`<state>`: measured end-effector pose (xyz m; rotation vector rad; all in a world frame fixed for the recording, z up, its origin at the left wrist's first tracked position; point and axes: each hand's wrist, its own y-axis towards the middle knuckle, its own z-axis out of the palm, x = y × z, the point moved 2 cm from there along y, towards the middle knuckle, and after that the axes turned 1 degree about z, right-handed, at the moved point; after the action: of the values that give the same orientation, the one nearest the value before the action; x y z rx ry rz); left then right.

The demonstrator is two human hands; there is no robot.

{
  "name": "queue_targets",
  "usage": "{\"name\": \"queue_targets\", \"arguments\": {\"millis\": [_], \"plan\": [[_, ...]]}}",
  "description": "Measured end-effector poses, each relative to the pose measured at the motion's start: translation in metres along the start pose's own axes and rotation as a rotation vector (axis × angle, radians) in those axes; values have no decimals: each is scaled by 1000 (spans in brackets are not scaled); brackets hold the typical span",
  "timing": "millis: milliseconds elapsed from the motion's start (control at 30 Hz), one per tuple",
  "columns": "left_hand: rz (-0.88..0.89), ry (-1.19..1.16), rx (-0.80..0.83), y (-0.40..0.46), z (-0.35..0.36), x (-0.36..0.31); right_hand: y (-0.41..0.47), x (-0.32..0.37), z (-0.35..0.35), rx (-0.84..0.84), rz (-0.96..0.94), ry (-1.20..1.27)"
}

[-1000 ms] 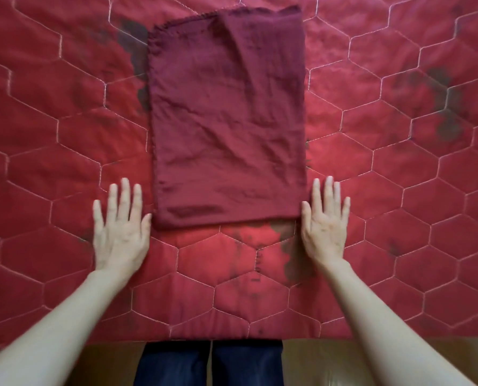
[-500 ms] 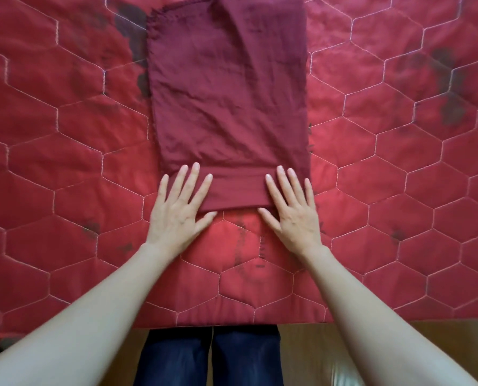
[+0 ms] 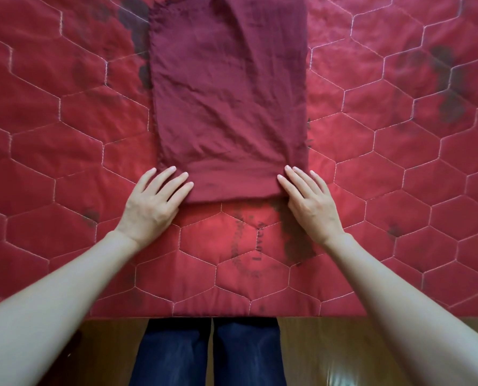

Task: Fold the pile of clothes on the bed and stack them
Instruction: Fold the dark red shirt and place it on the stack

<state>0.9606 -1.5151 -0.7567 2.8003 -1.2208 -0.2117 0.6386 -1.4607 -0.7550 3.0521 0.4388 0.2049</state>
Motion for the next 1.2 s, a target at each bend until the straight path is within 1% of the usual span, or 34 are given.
{"name": "queue_targets", "arguments": {"millis": [100, 233, 367, 467, 533, 600, 700, 800, 867, 933, 1067, 1200], "plan": [[-29, -45, -38, 6, -7, -1, 6, -3, -6, -24, 12, 61], [-43, -178, -69, 15, -23, 8, 16, -10, -19, -23, 36, 149], [-71, -280, -32, 19, -47, 15, 25, -15, -41, 21, 59, 200], [-121, -357, 12, 21, -72, 16, 26, -18, -64, 54, 128, 275], [-185, -410, 28, 21, -91, 17, 26, -18, -83, 68, 186, 338], [-265, -512, 43, 22, -110, 17, 26, -18, -105, 88, 232, 415], [-318, -697, 80, 26, -139, 17, 28, -19, -135, 156, 265, 574], [-369, -873, 141, 32, -160, 22, 34, -26, -157, 284, 300, 761], [-455, -969, 171, 34, -165, 28, 41, -31, -164, 355, 320, 807], [-552, -1023, 184, 38, -161, 35, 52, -36, -161, 385, 360, 832], [-731, -1051, 172, 56, -132, 58, 89, -43, -137, 335, 466, 869], [-831, -1090, 42, 91, -105, 96, 140, -57, -112, 214, 557, 858]]}}
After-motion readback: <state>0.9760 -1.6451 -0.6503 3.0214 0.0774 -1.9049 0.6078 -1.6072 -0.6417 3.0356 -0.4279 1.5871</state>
